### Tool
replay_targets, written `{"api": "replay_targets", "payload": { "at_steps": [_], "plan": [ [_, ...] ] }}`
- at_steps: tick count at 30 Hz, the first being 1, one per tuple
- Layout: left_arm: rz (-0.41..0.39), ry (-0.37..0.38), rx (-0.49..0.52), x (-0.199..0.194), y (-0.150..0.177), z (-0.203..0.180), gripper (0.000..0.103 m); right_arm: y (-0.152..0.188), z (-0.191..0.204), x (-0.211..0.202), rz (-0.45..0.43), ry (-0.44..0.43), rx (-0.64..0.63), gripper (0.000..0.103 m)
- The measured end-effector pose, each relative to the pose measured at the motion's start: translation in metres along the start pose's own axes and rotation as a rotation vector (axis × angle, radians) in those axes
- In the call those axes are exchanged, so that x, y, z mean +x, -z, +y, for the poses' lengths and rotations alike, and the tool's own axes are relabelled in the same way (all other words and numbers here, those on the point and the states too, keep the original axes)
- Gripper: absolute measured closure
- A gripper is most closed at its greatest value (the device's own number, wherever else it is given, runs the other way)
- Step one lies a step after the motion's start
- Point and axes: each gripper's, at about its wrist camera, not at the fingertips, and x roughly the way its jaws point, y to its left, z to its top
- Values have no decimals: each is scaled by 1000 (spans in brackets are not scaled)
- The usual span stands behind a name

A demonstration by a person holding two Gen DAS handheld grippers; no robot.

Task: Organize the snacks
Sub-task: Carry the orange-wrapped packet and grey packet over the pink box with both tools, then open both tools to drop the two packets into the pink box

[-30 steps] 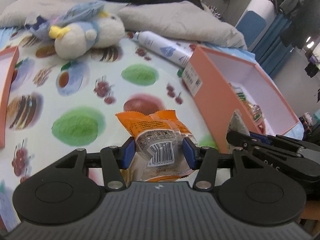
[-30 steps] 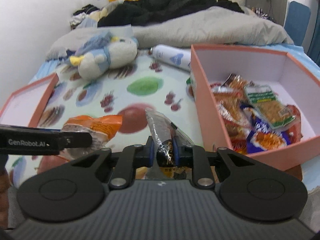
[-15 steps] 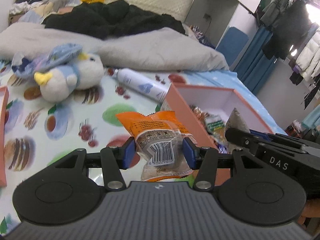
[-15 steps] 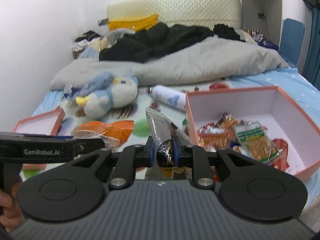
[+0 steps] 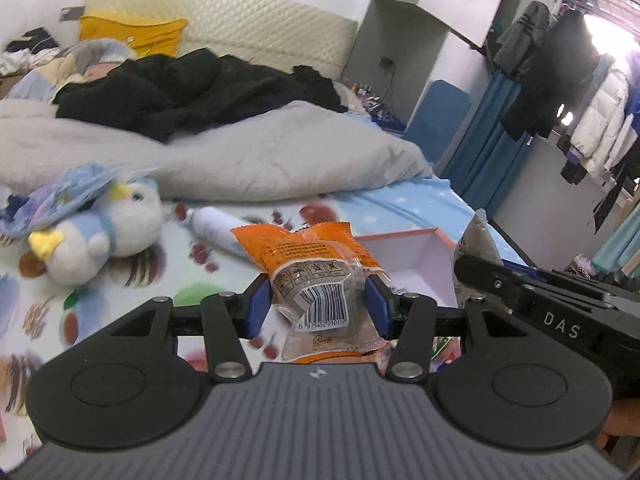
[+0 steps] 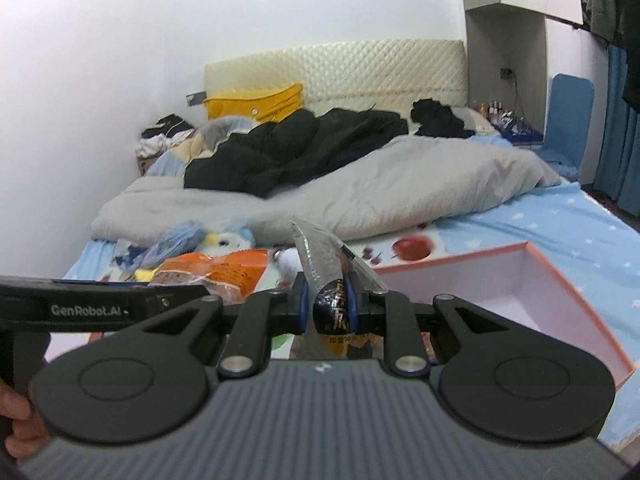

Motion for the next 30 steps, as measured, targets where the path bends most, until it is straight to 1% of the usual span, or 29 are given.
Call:
{"api": "replay_targets", "payload": {
  "at_steps": [4, 8, 11, 13, 17, 23, 26, 30],
  "plan": [
    [-11, 30, 23, 15, -13, -19, 46, -6, -20, 5, -19, 22, 11, 81],
    [-5, 51, 34, 39, -20, -36, 46, -7, -42, 13, -16, 38, 29, 81],
    [16, 68, 46, 65, -20, -44, 46, -2, -60, 23, -20, 72, 49, 81],
    [45, 69, 66, 87, -19, -50, 46, 5, -73, 35, -13, 94, 78, 80],
    [106, 80, 89, 133, -12, -56, 46, 27, -99, 63, 37, 115, 143, 80],
    [161, 100, 88, 193, 1, -54, 46, 60, -123, 101, 128, 145, 159, 80],
    [181, 110, 105, 216, 8, -52, 46, 73, -130, 115, 161, 158, 164, 80],
    [201, 105, 94, 238, 16, -49, 46, 80, -134, 126, 193, 149, 174, 80]
  ]
}}
